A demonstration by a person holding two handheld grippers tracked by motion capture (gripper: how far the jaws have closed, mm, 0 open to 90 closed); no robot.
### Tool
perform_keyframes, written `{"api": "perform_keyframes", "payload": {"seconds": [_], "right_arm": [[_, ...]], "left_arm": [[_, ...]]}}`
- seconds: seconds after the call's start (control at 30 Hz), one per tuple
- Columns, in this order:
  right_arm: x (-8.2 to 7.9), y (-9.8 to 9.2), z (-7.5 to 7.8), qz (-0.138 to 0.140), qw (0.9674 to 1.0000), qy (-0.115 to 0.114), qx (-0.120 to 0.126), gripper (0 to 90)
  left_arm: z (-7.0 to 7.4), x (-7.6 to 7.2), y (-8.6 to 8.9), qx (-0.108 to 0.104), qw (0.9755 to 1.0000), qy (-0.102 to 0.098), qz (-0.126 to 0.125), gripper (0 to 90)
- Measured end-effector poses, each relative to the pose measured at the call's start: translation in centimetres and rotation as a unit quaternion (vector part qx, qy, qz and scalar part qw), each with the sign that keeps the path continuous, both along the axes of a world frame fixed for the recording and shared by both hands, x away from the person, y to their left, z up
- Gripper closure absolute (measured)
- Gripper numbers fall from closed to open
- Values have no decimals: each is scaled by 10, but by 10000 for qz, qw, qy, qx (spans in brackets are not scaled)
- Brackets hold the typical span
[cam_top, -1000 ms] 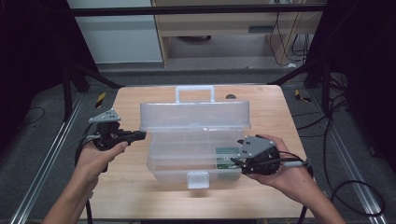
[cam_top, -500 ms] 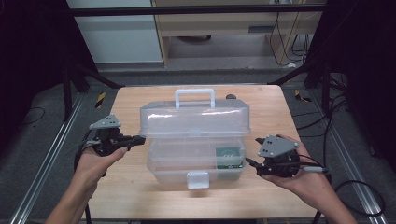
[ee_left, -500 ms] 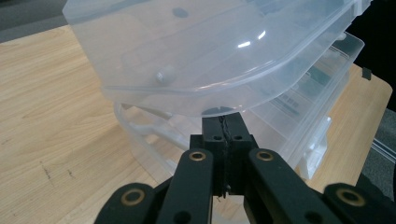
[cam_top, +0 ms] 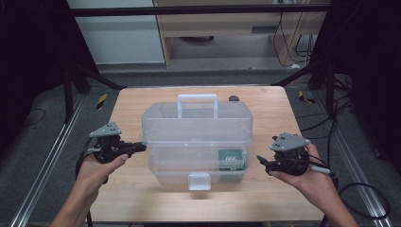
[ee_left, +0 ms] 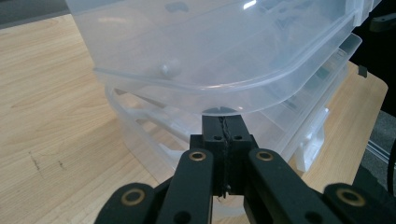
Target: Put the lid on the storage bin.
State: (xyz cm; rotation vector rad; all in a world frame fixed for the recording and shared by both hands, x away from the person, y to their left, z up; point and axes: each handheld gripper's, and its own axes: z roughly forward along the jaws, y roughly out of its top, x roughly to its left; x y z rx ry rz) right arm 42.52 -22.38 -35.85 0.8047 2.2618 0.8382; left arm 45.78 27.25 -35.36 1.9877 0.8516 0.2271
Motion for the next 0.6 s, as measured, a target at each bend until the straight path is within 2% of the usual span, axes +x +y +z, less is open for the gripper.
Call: {"api": "perform_keyframes", "payload": {"seconds": [0.13,0.27,0.6], "right_arm": [[5,-11,-12,-270,9996,93,81,222],[8,-15,-19,-389,9991,131,80,223],[10,-19,-25,-487,9987,142,49,225]], "left_arm": [[-4,-1,2,81,10000,17,-20,898],[-6,-2,1,188,9998,-40,-50,898],[-10,-5,1,182,9998,-41,-30,898]]}}
